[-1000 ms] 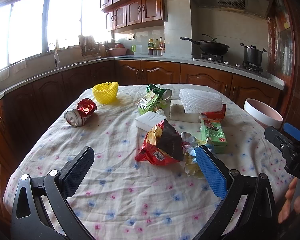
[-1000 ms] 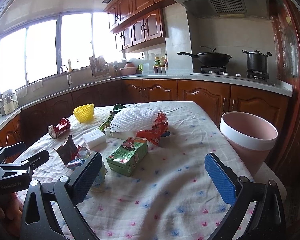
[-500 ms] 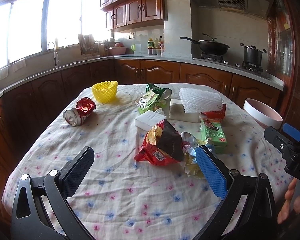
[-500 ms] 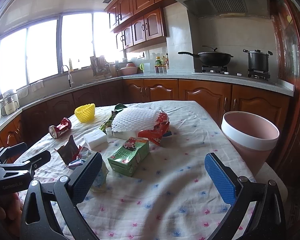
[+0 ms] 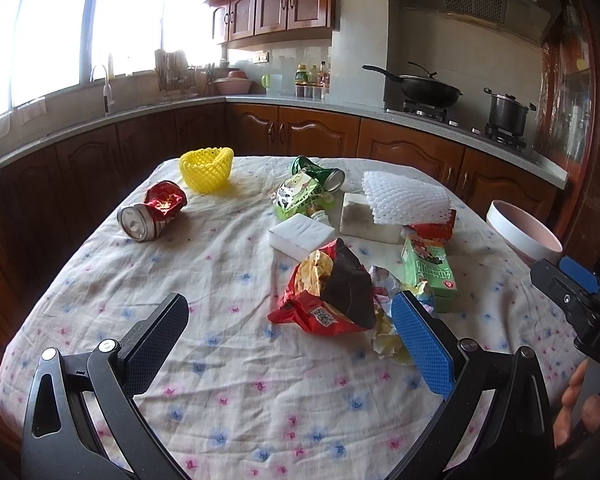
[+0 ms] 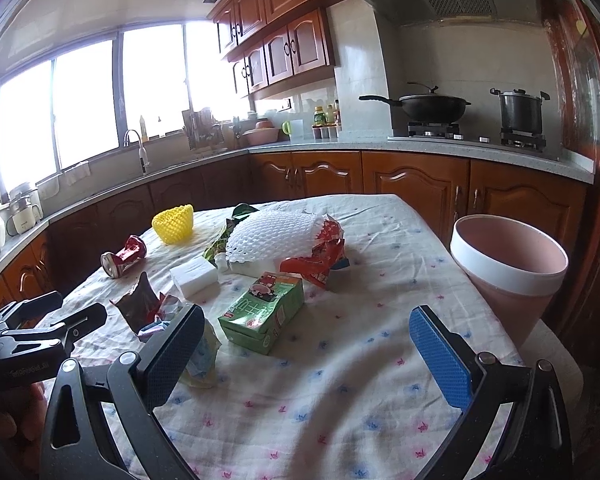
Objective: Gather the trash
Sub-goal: 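Grasp the red chip bag with the left tool while the right tool grasps the crumpled plastic wrapper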
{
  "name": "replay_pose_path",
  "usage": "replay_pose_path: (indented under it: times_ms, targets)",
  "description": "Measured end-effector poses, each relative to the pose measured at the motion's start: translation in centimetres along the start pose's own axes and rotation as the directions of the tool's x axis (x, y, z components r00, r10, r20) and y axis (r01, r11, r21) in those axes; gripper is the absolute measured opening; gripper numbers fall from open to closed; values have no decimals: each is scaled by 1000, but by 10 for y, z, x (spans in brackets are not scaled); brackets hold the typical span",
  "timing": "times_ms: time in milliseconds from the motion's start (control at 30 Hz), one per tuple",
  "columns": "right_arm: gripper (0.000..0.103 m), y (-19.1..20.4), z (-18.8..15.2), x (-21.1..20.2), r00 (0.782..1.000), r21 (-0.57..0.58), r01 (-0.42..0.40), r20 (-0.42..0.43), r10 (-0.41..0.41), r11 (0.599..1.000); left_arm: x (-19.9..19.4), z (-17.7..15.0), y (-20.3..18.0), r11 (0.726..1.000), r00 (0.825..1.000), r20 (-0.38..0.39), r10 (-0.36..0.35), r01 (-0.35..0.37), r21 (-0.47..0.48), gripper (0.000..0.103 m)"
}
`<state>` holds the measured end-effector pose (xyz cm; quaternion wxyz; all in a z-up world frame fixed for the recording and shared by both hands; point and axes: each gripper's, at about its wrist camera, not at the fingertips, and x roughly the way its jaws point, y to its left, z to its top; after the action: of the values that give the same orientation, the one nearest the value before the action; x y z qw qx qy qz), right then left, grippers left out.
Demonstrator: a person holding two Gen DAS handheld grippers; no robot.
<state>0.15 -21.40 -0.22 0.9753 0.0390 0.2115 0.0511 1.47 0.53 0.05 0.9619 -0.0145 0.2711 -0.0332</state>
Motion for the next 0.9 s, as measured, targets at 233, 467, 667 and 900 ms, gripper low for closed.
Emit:
replay_pose_path:
  times_ms: [233,467,667,900]
  targets:
    - [103,-8,10,9,998,39,-57,-25,58,998,16,10,6,1000,998,-57,-31,31,4,103]
    - [97,11,9,16,985,19,-158,-64,159,987,36,15,20,998,991,-120,-58,56,-20,97]
    - [75,35,-5,36,946,15,-269,-184,267,963,50,13,25,995,980,-172,-95,91,-31,87]
    - [60,44,-17,66,898,48,-326,-298,325,944,66,15,29,987,963,-216,-160,152,-52,65]
